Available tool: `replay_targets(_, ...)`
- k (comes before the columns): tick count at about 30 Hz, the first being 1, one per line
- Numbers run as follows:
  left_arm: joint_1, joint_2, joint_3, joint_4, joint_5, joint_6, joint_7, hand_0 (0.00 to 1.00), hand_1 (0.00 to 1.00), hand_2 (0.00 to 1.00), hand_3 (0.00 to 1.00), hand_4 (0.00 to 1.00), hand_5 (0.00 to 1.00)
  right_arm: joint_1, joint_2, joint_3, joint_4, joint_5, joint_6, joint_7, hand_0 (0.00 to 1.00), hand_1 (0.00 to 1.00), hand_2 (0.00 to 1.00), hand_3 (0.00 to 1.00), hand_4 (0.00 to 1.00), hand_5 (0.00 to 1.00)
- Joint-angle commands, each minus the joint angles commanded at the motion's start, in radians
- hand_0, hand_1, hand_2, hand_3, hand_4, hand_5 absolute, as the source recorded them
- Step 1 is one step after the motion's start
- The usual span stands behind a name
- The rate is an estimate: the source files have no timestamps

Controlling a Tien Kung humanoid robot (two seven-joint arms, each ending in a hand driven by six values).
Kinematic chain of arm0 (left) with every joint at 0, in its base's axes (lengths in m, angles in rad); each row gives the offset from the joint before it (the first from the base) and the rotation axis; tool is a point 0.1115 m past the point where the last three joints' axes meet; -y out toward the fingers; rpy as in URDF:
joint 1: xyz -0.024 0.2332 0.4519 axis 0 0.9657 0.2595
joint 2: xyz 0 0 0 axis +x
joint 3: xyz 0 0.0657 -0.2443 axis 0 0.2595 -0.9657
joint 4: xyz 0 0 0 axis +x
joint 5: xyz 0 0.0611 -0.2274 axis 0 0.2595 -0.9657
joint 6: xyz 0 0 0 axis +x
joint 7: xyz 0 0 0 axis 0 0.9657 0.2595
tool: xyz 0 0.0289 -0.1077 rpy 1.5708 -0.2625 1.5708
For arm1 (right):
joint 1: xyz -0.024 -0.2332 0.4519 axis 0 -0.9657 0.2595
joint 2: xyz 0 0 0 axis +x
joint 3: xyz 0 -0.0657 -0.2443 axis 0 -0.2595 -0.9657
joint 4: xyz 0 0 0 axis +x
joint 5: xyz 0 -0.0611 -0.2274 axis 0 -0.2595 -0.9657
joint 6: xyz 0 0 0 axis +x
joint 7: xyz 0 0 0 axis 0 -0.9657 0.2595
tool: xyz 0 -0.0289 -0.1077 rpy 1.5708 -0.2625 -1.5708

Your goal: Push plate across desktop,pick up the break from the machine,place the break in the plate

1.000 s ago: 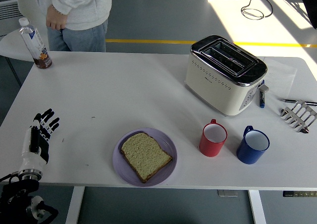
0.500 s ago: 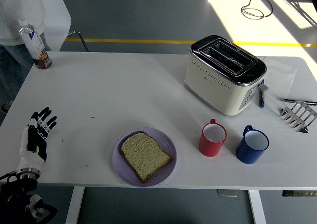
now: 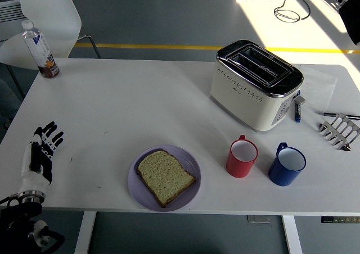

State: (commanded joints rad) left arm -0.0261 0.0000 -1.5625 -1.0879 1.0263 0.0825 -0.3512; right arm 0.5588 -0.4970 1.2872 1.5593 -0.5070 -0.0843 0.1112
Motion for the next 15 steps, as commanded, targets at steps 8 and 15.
replay_targets(8, -0.006, 0.0, -0.005, 0.001, -0.003, 0.0, -0.001, 0.805, 0.798, 0.879, 0.785, 0.522, 0.998, 0.003, -0.002, 0.008, -0.002, 0.046, -0.029, 0.016, 0.954, 0.869, 0.906, 0.939, 0.58, 0.811)
replay_targets(15, -0.002, 0.0, 0.0, 0.006, -0.005, -0.001, -0.002, 0.805, 0.797, 0.879, 0.784, 0.521, 0.998, -0.012, 0.005, 0.016, -0.002, 0.075, -0.055, 0.03, 0.868, 0.815, 0.888, 0.894, 0.562, 0.791)
